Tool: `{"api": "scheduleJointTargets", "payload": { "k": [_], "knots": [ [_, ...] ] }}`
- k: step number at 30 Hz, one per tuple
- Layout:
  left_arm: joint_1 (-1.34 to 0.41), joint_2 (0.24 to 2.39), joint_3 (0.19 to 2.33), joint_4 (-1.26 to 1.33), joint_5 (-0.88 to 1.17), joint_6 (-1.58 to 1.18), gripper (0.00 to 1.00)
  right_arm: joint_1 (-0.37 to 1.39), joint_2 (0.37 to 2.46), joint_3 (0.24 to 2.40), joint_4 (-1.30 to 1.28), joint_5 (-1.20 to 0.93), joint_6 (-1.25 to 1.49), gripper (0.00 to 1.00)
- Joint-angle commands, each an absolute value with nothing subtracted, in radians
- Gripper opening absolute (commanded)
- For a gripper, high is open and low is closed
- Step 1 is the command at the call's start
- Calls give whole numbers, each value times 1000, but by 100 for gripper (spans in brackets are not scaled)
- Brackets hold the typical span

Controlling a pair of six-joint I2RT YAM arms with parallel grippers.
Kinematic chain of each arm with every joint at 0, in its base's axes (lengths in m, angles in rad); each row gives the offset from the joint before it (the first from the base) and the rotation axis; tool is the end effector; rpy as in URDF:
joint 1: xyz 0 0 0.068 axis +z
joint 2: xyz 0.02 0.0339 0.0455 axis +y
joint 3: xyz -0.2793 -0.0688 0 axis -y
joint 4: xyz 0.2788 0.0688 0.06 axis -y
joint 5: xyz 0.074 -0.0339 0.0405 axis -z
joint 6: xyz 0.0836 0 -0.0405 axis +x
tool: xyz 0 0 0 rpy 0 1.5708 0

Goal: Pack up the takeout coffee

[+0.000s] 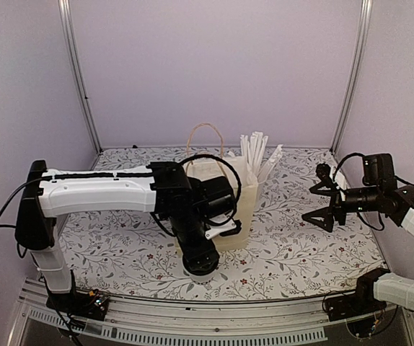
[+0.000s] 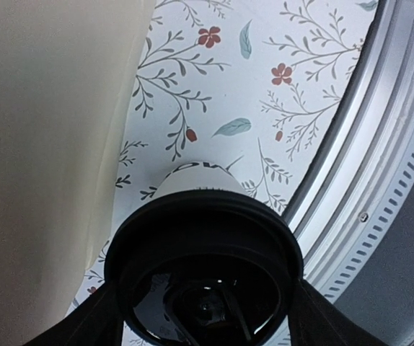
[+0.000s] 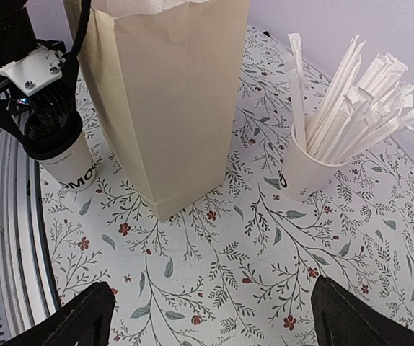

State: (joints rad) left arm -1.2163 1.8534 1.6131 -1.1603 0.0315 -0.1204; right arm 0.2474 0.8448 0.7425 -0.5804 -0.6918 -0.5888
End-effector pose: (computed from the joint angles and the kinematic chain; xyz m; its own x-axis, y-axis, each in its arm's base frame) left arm 0.1397 -0.3851 0.2184 -0.4524 0.8765 -0.1644 0.8913 0.4505 -0.0512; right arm 0.2055 0.1069 0.2663 -0.1374 -0.4758 -0.8687 -0.8956 0.4343 -0.0962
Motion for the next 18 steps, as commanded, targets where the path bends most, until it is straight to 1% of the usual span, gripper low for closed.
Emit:
{"api": "scheduleJointTargets", "payload": {
  "k": [1, 3, 11, 14, 18],
  "knots": [
    [-1268, 1861, 1603, -1152, 4, -123, 78, 242, 848, 733, -583, -710, -597, 99],
    [-1281, 1869, 1602, -1157, -29, -124, 80, 241, 848, 733, -584, -711, -597, 99],
    [-1289, 1870, 1597, -1167, -51, -129, 83, 241, 850, 733, -586, -714, -600, 99],
    [-1289, 1867, 1598, -1169, -62, -128, 81, 242, 850, 733, -586, -714, -601, 99],
    [-1294, 1858, 1621, -1175, -55, -131, 71, 241, 852, 733, -586, -714, -600, 99]
  ]
}}
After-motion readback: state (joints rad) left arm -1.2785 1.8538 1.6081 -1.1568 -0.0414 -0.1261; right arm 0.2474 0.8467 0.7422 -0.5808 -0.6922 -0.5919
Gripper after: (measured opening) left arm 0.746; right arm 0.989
